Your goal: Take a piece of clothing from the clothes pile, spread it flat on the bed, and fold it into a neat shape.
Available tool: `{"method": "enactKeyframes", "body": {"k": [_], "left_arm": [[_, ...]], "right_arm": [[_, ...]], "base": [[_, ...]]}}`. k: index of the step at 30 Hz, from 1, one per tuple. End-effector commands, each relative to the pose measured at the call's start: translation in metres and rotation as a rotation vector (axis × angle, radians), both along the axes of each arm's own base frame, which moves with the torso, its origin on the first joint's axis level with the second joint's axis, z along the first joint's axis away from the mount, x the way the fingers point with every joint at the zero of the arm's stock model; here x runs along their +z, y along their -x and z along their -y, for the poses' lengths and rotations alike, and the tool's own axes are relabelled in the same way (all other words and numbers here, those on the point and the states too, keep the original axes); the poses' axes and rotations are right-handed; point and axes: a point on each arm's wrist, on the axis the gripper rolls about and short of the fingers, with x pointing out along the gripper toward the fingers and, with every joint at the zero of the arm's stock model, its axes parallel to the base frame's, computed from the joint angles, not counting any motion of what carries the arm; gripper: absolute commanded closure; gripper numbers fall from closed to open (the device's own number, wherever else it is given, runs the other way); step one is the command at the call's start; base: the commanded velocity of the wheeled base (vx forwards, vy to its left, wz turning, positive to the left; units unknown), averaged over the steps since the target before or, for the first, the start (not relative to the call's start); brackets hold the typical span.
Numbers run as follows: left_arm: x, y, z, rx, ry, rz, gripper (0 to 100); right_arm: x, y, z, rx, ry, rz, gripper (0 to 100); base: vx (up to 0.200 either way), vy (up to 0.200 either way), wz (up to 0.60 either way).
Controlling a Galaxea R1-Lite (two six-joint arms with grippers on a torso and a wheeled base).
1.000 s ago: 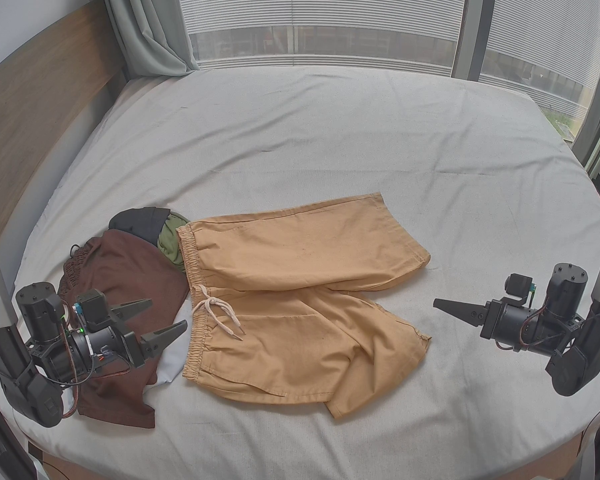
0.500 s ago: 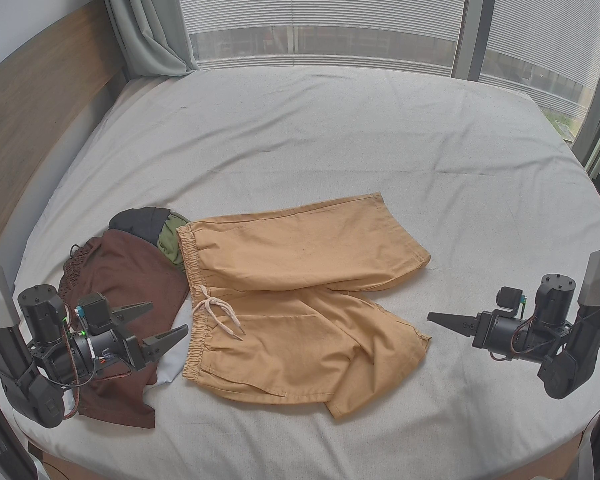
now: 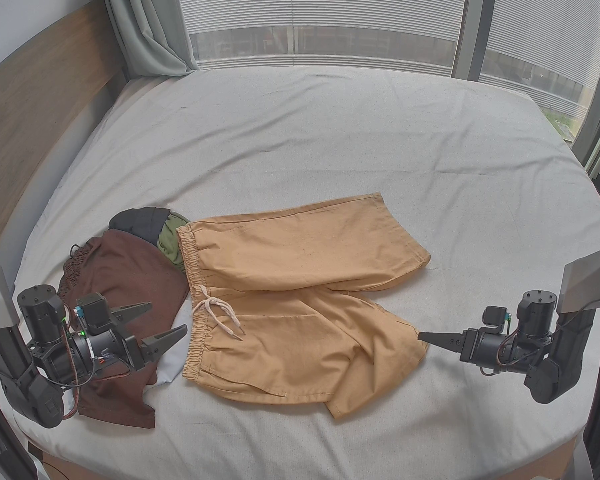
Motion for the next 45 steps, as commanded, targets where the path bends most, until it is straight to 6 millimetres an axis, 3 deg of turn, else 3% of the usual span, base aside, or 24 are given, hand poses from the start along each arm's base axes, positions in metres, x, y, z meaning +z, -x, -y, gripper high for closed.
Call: {"method": "enactKeyframes", "body": {"k": [1,17,26,33,45], "left_arm": [[-0.001,0.0,0.0,0.0,0.0,-0.002,0],[-0.001,0.0,0.0,-0.005,0.002,-0.004,0],[-0.001,-0.001,0.0,-0.005,0.002,-0.004,0],[-0.002,-0.001,0.0,-0.005,0.002,-0.005,0],[-0.002,-0.002,0.0,-0.004,0.0,-0.003,0]], "right_arm": [[-0.013,-0.003,0.0,-0.002,0.004,-0.035,0],[-0.03,-0.012,-0.001,-0.03,0.02,-0.063,0],[-0.036,-0.011,-0.016,-0.001,0.009,-0.094,0],[-0.032,-0.011,-0.026,0.002,-0.045,-0.138,0],[-0.008,-0.015,-0.022,-0.012,-0.07,-0.065,0]], "base": [[0.0,0.0,0.0],[0.0,0.0,0.0],[0.0,0.0,0.0],[0.0,0.0,0.0],[0.0,0.0,0.0]]}}
